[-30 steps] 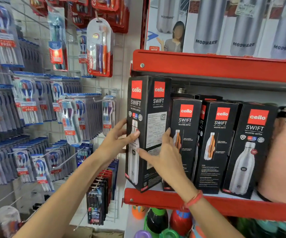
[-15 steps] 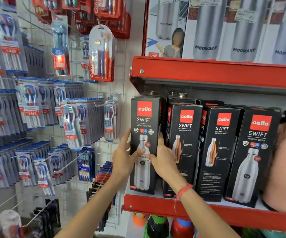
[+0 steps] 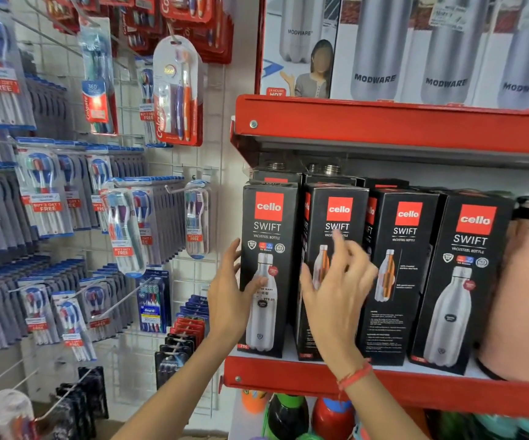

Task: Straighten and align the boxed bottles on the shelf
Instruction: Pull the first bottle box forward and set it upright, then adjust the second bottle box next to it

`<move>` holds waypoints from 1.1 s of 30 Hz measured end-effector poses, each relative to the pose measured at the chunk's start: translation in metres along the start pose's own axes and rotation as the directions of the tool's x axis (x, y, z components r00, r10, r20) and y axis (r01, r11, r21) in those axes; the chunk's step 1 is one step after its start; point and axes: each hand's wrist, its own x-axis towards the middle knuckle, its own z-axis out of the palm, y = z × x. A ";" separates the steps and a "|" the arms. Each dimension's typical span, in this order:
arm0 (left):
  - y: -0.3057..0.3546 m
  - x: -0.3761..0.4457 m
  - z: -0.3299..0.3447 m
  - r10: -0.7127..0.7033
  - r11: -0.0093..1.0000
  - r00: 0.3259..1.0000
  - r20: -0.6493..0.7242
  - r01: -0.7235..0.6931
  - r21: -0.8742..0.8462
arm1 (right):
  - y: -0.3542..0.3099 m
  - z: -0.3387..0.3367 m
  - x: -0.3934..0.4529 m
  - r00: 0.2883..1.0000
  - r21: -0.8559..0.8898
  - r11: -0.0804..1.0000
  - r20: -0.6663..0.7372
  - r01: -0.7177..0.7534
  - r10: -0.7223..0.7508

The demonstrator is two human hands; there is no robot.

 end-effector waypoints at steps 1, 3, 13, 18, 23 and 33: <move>0.004 0.000 0.000 0.030 0.998 0.999 -0.024 -0.029 0.047 | 0.003 0.000 0.000 0.996 -0.061 0.994 0.029 -0.086 0.088; 0.014 -0.002 0.000 0.098 0.988 0.992 -0.074 -0.088 0.131 | 0.006 0.000 -0.003 0.967 -0.129 0.973 0.145 -0.192 0.210; 0.054 -0.015 0.009 0.280 0.949 0.958 -0.061 -0.267 0.166 | 0.016 -0.032 0.004 0.971 0.223 0.970 0.234 -0.100 0.046; 0.076 -0.017 0.015 0.141 0.989 0.962 0.235 -0.147 0.010 | 0.040 -0.069 0.028 0.942 0.479 0.873 0.325 -0.087 -0.085; 0.081 -0.023 0.018 0.074 0.994 0.862 0.501 -0.025 -0.105 | 0.066 -0.085 0.036 0.804 0.628 0.717 0.572 -0.302 -0.162; 0.080 -0.027 0.060 0.074 0.986 0.977 0.198 -0.101 0.131 | 0.071 -0.051 0.066 0.697 0.525 0.797 0.690 -0.298 -0.193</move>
